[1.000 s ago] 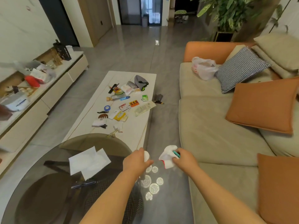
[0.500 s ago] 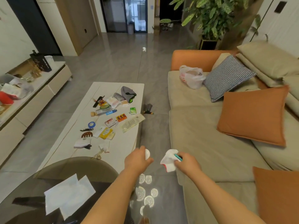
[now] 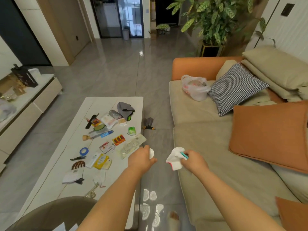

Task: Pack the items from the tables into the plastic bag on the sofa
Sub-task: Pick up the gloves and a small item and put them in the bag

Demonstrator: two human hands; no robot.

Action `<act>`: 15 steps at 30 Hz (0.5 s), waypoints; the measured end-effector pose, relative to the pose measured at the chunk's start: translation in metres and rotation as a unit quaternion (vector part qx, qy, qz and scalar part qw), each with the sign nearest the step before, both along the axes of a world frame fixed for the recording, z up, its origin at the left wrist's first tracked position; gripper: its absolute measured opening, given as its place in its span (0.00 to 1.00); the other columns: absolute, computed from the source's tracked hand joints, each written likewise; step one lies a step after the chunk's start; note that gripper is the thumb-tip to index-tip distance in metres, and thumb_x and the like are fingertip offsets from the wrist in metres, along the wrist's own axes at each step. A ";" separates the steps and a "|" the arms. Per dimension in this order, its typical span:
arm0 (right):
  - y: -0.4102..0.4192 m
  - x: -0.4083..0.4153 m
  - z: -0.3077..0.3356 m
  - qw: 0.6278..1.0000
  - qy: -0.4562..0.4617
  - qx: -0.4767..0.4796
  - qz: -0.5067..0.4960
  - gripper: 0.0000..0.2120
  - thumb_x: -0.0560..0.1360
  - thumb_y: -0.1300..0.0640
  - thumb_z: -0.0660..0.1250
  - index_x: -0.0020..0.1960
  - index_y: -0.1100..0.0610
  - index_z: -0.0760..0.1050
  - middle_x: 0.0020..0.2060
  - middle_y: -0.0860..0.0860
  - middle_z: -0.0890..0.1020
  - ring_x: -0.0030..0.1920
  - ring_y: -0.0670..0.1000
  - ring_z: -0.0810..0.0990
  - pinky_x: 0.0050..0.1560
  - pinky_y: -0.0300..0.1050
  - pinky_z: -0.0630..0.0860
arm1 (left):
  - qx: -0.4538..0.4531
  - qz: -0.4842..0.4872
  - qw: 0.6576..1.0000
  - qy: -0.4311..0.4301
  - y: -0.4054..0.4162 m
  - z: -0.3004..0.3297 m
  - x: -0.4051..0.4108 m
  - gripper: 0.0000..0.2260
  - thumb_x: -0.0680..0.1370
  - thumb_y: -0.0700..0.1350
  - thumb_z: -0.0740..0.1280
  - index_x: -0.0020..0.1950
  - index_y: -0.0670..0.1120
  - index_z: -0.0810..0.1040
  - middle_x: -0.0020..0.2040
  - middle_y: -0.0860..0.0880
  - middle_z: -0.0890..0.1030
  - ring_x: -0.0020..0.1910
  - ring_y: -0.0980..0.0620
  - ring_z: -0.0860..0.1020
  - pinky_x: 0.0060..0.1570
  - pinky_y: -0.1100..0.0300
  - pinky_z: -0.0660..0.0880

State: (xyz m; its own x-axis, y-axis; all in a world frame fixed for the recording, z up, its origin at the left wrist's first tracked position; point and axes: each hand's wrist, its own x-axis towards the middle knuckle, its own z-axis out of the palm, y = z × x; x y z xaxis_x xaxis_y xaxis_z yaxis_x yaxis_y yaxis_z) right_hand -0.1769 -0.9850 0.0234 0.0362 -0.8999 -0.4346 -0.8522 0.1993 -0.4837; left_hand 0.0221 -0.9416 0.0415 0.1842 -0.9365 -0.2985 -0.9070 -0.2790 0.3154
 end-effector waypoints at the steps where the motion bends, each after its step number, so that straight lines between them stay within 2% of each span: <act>1: -0.007 0.002 0.003 1.000 0.002 0.000 0.001 0.14 0.71 0.57 0.61 0.56 0.52 0.77 0.49 0.52 0.82 0.50 0.55 0.81 0.43 0.41 0.70 | -0.008 -0.005 1.000 -0.008 -0.007 0.005 0.001 0.22 0.75 0.57 0.65 0.64 0.46 0.69 0.60 0.45 0.76 0.58 0.44 0.76 0.52 0.51 0.76; 6: -0.061 0.007 0.002 0.999 -0.042 0.014 -0.004 0.14 0.70 0.58 0.62 0.54 0.51 0.78 0.46 0.52 0.83 0.48 0.56 0.82 0.44 0.44 0.75 | 0.001 0.004 1.000 0.003 -0.059 0.005 -0.004 0.22 0.75 0.56 0.65 0.64 0.46 0.69 0.60 0.45 0.77 0.57 0.44 0.77 0.53 0.51 0.76; 15: -0.154 0.006 -0.002 0.998 -0.053 0.031 -0.007 0.09 0.71 0.61 0.62 0.47 0.51 0.77 0.31 0.49 0.79 0.37 0.53 0.78 0.35 0.39 0.69 | 0.020 0.036 0.998 0.053 -0.155 0.005 -0.007 0.21 0.75 0.54 0.67 0.61 0.45 0.67 0.59 0.44 0.77 0.56 0.44 0.77 0.52 0.52 0.76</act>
